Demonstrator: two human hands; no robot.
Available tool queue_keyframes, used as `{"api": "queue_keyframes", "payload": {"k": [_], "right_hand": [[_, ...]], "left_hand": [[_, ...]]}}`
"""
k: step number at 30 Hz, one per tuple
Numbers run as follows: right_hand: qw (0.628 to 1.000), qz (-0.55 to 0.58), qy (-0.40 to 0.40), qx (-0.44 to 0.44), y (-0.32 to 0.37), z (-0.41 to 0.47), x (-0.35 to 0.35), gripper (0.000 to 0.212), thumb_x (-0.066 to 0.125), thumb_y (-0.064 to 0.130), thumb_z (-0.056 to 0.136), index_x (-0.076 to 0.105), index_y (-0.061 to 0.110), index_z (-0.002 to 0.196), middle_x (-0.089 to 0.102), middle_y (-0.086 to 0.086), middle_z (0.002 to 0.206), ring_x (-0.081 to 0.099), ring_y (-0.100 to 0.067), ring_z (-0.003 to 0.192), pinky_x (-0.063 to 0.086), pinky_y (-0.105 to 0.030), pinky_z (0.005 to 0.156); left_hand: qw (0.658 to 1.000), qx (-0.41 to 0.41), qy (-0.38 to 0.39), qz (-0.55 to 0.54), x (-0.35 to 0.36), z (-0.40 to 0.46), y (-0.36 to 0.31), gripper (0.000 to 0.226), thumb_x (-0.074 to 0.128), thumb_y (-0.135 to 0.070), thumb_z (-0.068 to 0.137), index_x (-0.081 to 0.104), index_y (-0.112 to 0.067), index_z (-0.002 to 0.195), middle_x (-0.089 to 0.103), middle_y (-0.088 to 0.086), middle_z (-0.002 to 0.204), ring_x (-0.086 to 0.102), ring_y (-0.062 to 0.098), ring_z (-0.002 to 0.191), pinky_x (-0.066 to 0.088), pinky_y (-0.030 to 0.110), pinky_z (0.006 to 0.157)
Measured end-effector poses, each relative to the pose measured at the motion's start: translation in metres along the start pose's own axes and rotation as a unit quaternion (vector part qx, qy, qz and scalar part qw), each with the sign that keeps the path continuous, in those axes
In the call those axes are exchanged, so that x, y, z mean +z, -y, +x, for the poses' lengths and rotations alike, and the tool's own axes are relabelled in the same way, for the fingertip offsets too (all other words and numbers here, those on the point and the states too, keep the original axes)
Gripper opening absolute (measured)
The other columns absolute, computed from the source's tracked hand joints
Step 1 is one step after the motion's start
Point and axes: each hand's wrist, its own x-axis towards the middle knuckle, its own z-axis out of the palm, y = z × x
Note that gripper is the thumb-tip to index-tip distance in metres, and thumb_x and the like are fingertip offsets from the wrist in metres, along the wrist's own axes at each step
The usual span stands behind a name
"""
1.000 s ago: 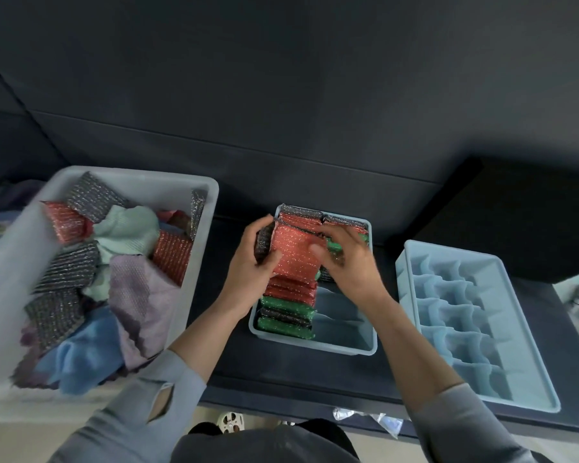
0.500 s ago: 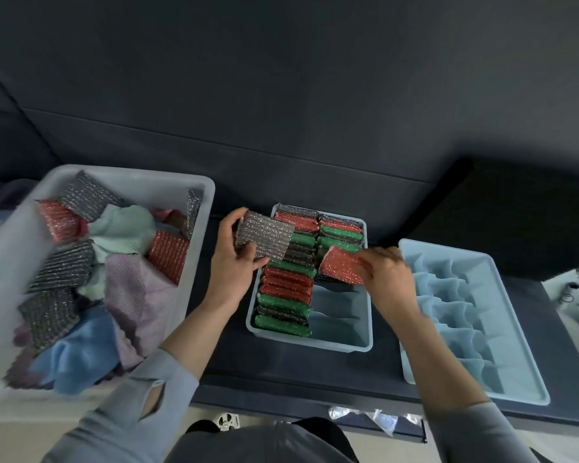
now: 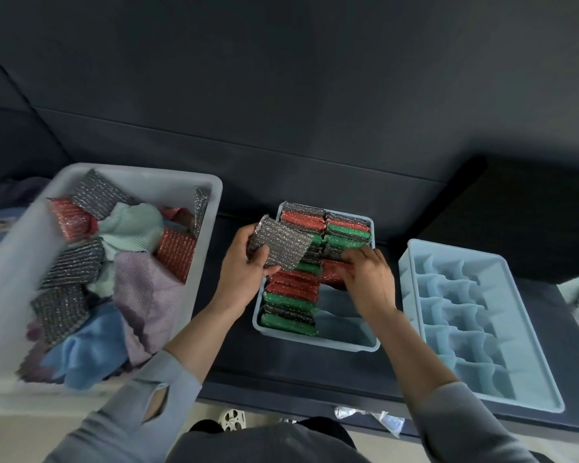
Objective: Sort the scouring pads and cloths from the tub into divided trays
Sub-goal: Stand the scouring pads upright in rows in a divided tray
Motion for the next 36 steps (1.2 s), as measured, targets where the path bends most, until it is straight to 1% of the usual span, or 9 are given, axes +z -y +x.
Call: {"api": "queue_keyframes", "payload": {"k": [6, 10, 12, 17, 20, 25, 30, 33, 36], "right_hand": [[0.950, 0.285, 0.129, 0.003, 0.039, 0.017, -0.041, 0.039, 0.069, 0.030, 0.089, 0.063, 0.020, 0.127, 0.067, 0.008, 0.119, 0.060, -0.004, 0.107, 0.049, -0.018, 0.092], [0.959, 0.266, 0.075, 0.059, 0.021, 0.013, -0.052, 0.032, 0.075, 0.020, 0.085, 0.070, 0.017, 0.116, 0.068, 0.010, 0.105, 0.062, -0.003, 0.091, 0.043, -0.003, 0.083], [0.974, 0.214, 0.010, 0.080, 0.002, 0.008, -0.056, 0.028, 0.075, 0.018, 0.084, 0.071, 0.018, 0.112, 0.072, 0.007, 0.101, 0.062, -0.008, 0.081, 0.048, -0.014, 0.081], [0.997, 0.066, -0.039, -0.005, -0.020, -0.012, -0.049, 0.024, 0.077, 0.006, 0.076, 0.074, 0.016, 0.097, 0.073, -0.005, 0.090, 0.066, -0.030, 0.081, 0.052, -0.032, 0.071], [0.997, 0.022, -0.036, -0.060, -0.010, -0.013, -0.033, 0.025, 0.077, -0.003, 0.069, 0.075, 0.013, 0.088, 0.071, -0.005, 0.081, 0.065, -0.033, 0.078, 0.054, -0.034, 0.062], [0.998, 0.010, -0.010, -0.054, -0.004, -0.010, -0.007, 0.030, 0.074, -0.011, 0.066, 0.076, 0.011, 0.087, 0.073, -0.005, 0.080, 0.066, -0.030, 0.075, 0.055, -0.032, 0.061], [0.995, -0.057, 0.026, -0.073, -0.015, -0.024, 0.007, 0.032, 0.083, -0.006, 0.054, 0.074, 0.014, 0.077, 0.070, 0.000, 0.075, 0.061, -0.027, 0.078, 0.055, -0.031, 0.054], [0.994, -0.053, -0.001, -0.097, -0.008, -0.027, 0.006, 0.030, 0.079, 0.008, 0.070, 0.075, 0.016, 0.099, 0.071, 0.002, 0.093, 0.059, -0.026, 0.090, 0.054, -0.035, 0.070], [0.993, -0.041, -0.005, -0.108, -0.005, -0.027, 0.015, 0.031, 0.082, 0.000, 0.067, 0.076, 0.015, 0.094, 0.071, 0.001, 0.091, 0.061, -0.023, 0.087, 0.054, -0.030, 0.061]], "left_hand": [[0.998, -0.008, 0.062, -0.003, 0.018, -0.005, -0.003, 0.031, 0.050, -0.005, 0.099, 0.050, -0.023, 0.124, 0.061, -0.001, 0.115, 0.066, 0.011, 0.099, 0.059, 0.035, 0.082], [0.984, 0.058, 0.088, 0.145, 0.025, -0.005, 0.006, 0.040, 0.057, -0.014, 0.096, 0.048, -0.022, 0.134, 0.060, -0.011, 0.118, 0.062, 0.001, 0.103, 0.051, 0.018, 0.090], [0.953, 0.122, 0.089, 0.261, 0.023, -0.006, 0.015, 0.045, 0.061, -0.015, 0.093, 0.048, -0.020, 0.136, 0.058, -0.009, 0.126, 0.056, -0.001, 0.112, 0.043, 0.010, 0.095], [0.803, 0.249, 0.180, 0.510, 0.023, -0.008, 0.041, 0.054, 0.062, -0.034, 0.089, 0.049, -0.019, 0.139, 0.041, 0.002, 0.148, 0.035, 0.022, 0.140, 0.027, 0.043, 0.119], [0.729, 0.239, 0.200, 0.609, 0.022, -0.012, 0.053, 0.070, 0.045, -0.053, 0.087, 0.038, -0.018, 0.147, 0.033, 0.007, 0.155, 0.026, 0.031, 0.145, 0.012, 0.046, 0.120], [0.708, 0.239, 0.184, 0.638, 0.017, -0.017, 0.064, 0.066, 0.036, -0.053, 0.093, 0.039, -0.015, 0.146, 0.040, 0.011, 0.150, 0.035, 0.034, 0.141, 0.025, 0.048, 0.118], [0.678, 0.193, 0.193, 0.682, 0.022, -0.022, 0.069, 0.068, -0.005, -0.057, 0.095, -0.014, -0.023, 0.152, -0.018, 0.002, 0.159, -0.016, 0.026, 0.148, -0.006, 0.043, 0.122], [0.675, 0.178, 0.195, 0.689, 0.025, -0.018, 0.066, 0.067, -0.002, -0.057, 0.094, -0.020, -0.022, 0.149, -0.023, 0.002, 0.158, -0.023, 0.026, 0.146, -0.005, 0.044, 0.122], [0.671, 0.171, 0.203, 0.693, 0.024, -0.018, 0.065, 0.066, 0.000, -0.056, 0.096, -0.019, -0.023, 0.150, -0.023, 0.002, 0.159, -0.023, 0.025, 0.146, -0.004, 0.044, 0.122]]}}
